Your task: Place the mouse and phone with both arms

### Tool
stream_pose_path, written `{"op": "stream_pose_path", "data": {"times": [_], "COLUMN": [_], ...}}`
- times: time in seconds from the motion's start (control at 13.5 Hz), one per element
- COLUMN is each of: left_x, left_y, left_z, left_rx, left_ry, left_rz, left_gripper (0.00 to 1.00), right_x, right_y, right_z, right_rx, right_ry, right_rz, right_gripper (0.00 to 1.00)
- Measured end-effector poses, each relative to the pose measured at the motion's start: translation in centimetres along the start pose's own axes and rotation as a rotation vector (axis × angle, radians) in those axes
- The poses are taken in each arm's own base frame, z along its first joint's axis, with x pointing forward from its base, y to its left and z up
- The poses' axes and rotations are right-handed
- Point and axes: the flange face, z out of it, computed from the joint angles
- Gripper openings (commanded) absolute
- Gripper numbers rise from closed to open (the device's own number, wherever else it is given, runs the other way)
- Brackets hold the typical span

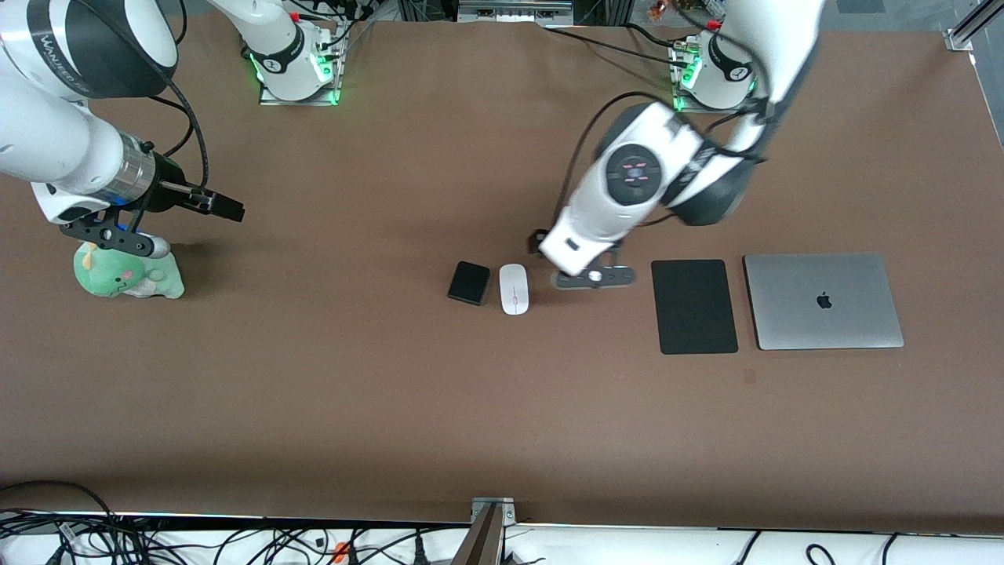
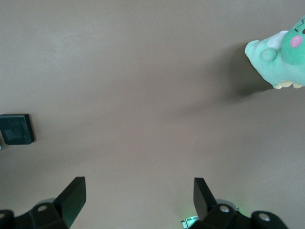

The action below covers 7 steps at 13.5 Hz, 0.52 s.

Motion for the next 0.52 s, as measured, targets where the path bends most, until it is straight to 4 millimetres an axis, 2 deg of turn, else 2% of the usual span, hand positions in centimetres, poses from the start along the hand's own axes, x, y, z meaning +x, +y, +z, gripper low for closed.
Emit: {"op": "stream_pose_path", "data": {"times": [0.07, 0.22, 0.37, 0.52], "left_x": [-0.3, 0.4, 1.3, 1.2], "left_y": [0.9, 1.0, 0.7, 1.2], "left_z": [2.3, 5.5, 7.3, 8.5], "left_rx": [-0.014, -0.038, -0.058, -0.034], "left_ry": [0.003, 0.006, 0.018, 0.039], "left_rz": [-0.01, -0.024, -0.036, -0.006], "left_gripper": [1.0, 1.0, 1.0, 1.0], "right_x": [-0.1, -0.3, -0.5, -0.6], "right_y": [-0.1, -0.6, -1.1, -1.3], "right_z": [0.0, 0.0, 0.1, 0.1], "right_rx": [-0.001, -0.002, -0.004, -0.005], "right_ry": [0.0, 0.0, 0.0, 0.0], "right_rz": [0.006, 0.027, 0.032, 0.036], "right_gripper": [1.0, 1.0, 1.0, 1.0]}}
